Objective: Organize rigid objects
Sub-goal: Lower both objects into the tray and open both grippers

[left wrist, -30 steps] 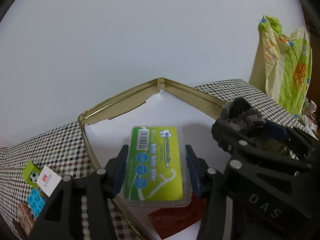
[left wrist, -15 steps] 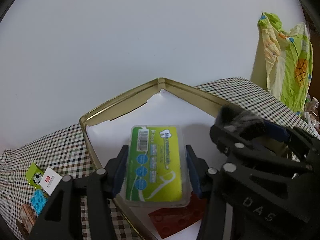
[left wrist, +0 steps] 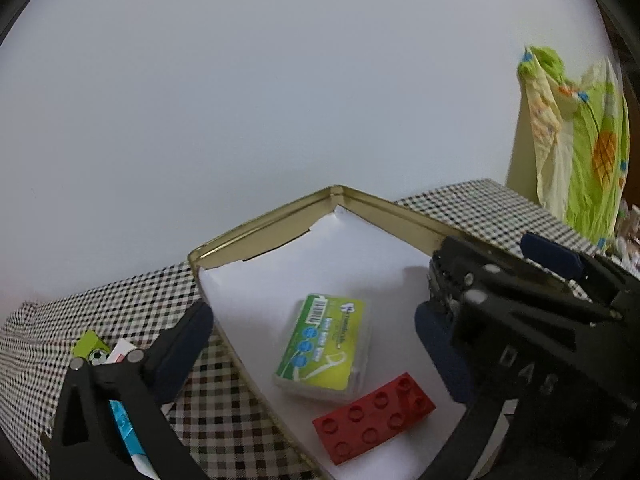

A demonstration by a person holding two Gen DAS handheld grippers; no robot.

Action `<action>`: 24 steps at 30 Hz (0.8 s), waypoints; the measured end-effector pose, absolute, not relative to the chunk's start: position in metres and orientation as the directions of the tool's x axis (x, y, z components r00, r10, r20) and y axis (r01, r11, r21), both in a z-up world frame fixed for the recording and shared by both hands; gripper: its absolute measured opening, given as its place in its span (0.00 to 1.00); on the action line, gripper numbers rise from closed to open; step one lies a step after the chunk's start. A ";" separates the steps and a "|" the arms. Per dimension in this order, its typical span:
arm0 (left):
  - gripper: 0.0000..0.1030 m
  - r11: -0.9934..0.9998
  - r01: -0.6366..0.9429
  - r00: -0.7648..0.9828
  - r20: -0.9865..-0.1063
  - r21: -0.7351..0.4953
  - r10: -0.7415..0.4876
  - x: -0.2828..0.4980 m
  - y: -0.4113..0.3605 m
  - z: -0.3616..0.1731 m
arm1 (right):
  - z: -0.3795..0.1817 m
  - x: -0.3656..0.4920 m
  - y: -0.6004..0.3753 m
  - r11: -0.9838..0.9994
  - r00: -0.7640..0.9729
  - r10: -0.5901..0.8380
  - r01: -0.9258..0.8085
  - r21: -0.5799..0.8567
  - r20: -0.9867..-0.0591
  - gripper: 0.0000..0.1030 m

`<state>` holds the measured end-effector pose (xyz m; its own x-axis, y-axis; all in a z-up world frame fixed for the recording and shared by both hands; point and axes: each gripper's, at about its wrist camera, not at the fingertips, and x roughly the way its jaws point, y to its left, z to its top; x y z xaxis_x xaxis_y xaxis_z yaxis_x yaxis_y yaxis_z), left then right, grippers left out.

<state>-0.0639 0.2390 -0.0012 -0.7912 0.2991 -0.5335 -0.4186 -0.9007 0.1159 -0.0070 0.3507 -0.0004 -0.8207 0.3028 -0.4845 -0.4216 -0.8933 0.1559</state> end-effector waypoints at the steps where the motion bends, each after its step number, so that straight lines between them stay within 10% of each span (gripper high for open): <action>1: 0.99 -0.903 -0.415 -0.793 -0.531 0.111 0.300 -0.063 0.237 -0.001 | 0.000 -0.006 0.351 -0.892 -0.822 0.305 -0.423 0.159 -0.481 0.75; 24: 0.99 -0.951 -0.295 -0.836 -0.508 0.095 0.208 -0.043 0.167 -0.004 | 0.021 0.043 0.334 -0.836 -0.840 0.498 -0.531 0.140 -0.217 0.79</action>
